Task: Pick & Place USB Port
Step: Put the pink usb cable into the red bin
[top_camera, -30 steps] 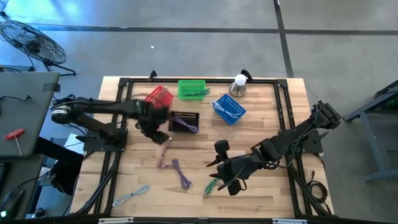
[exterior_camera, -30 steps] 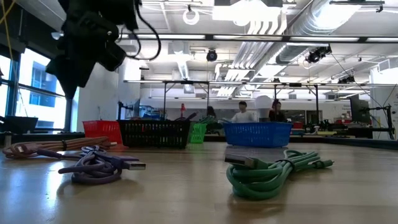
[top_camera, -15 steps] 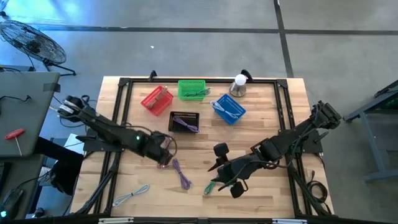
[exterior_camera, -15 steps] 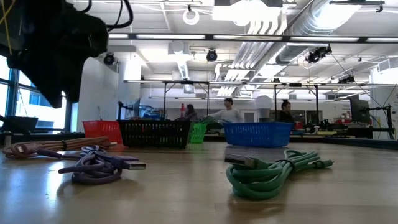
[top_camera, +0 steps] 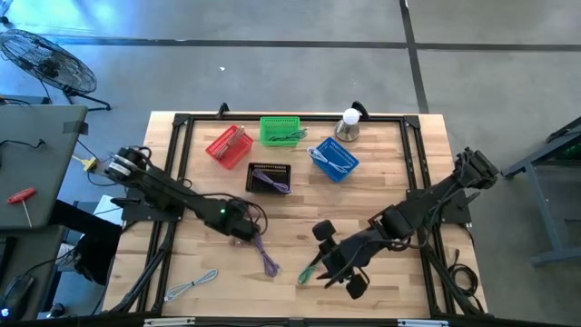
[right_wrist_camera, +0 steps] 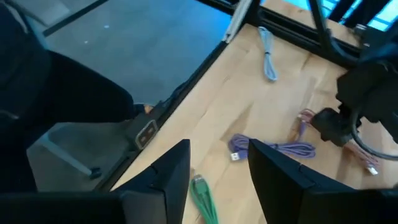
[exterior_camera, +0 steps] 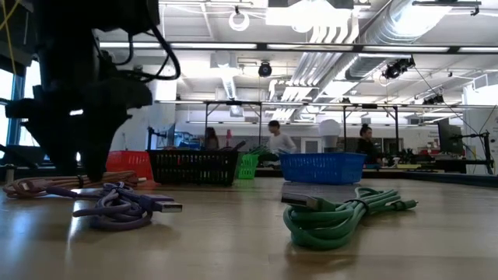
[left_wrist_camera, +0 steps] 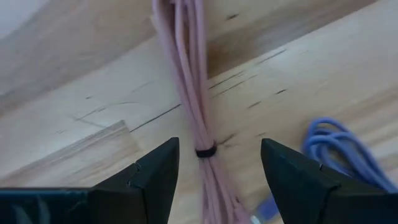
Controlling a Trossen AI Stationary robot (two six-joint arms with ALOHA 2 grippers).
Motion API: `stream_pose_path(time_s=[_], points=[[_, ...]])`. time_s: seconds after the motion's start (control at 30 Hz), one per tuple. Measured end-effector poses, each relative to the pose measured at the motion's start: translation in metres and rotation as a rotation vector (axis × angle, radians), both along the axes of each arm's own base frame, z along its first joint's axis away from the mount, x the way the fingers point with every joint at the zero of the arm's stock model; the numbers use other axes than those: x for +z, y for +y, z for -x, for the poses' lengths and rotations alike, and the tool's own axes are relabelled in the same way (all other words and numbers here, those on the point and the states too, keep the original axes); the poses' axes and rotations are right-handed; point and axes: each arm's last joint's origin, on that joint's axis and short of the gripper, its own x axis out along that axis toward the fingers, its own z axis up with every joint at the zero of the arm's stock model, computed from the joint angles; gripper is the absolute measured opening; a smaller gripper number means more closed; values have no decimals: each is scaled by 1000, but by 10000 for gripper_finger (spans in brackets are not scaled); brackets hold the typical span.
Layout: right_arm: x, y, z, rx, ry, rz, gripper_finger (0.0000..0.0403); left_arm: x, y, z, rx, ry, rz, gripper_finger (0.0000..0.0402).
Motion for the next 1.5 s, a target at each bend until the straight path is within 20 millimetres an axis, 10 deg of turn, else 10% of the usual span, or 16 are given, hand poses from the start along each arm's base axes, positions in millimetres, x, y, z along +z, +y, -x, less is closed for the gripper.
stream_pose_path(time_s=[0.2, 0.4, 0.6, 0.87, 1.13, 1.5], points=[[-1, 12, 9, 56, 13, 16, 151, -14, 1, -5, -60, 58, -8, 191], [-2, 22, 17, 95, 18, 25, 151, -14, 1, -6, -136, 53, -53, 25], [-3, 26, 20, 99, 16, 45, 149, -9, 5, -1, -151, 113, -139, 10], [-4, 25, 21, 77, 5, 99, 140, 99, 23, -4, -131, 140, -367, 10], [-5, 22, 20, 47, -18, 161, 133, 176, 91, 3, -133, 123, -562, 10], [-10, 15, 22, -29, 32, 217, 133, 130, 208, 16, -50, 269, -419, 10]])
